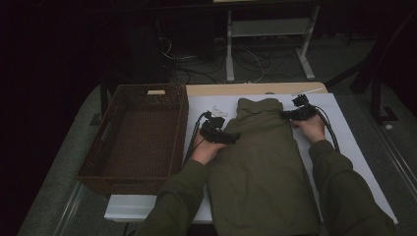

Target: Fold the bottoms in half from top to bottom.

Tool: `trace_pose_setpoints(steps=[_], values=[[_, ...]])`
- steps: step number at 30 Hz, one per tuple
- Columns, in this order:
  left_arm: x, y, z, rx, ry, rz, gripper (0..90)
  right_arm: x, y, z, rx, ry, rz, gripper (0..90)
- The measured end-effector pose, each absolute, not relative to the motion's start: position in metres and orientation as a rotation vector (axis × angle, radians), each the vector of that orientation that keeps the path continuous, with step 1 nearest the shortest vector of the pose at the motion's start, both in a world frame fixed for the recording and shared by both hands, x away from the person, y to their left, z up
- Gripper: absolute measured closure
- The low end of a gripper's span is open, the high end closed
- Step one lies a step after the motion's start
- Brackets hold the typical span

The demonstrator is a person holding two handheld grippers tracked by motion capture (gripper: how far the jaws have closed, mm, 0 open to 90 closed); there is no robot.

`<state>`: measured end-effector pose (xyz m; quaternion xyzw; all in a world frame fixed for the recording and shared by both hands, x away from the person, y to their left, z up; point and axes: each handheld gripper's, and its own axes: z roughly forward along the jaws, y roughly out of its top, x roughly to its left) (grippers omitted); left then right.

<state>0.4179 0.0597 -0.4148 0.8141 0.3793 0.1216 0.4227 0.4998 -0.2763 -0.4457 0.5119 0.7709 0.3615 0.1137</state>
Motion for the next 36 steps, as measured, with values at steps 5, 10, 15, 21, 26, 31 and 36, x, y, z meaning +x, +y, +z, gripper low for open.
trace_pose_setpoints(steps=[5,10,15,21,26,31,36], values=[[0.429,0.056,-0.41,2.024,0.966,0.318,20.4,0.499,-0.275,-0.443,1.476,2.271,1.077,86.2],[0.441,0.052,-0.406,2.014,0.982,0.318,24.5,0.499,-0.274,-0.442,1.471,2.274,1.081,86.1],[0.454,0.048,-0.404,2.011,0.992,0.322,31.8,0.499,-0.276,-0.442,1.459,2.284,1.09,86.1],[0.472,0.045,-0.406,1.996,1.04,0.311,40.5,0.499,-0.276,-0.442,1.454,2.285,1.103,86.1],[0.494,0.041,-0.41,1.998,1.087,0.288,44.3,0.499,-0.277,-0.442,1.446,2.289,1.111,86.1],[0.514,0.034,-0.411,2.001,1.126,0.266,45.1,0.5,-0.278,-0.443,1.443,2.295,1.115,86.1],[0.524,0.027,-0.414,2.0,1.148,0.249,47.6,0.5,-0.278,-0.444,1.437,2.298,1.113,86.0]])
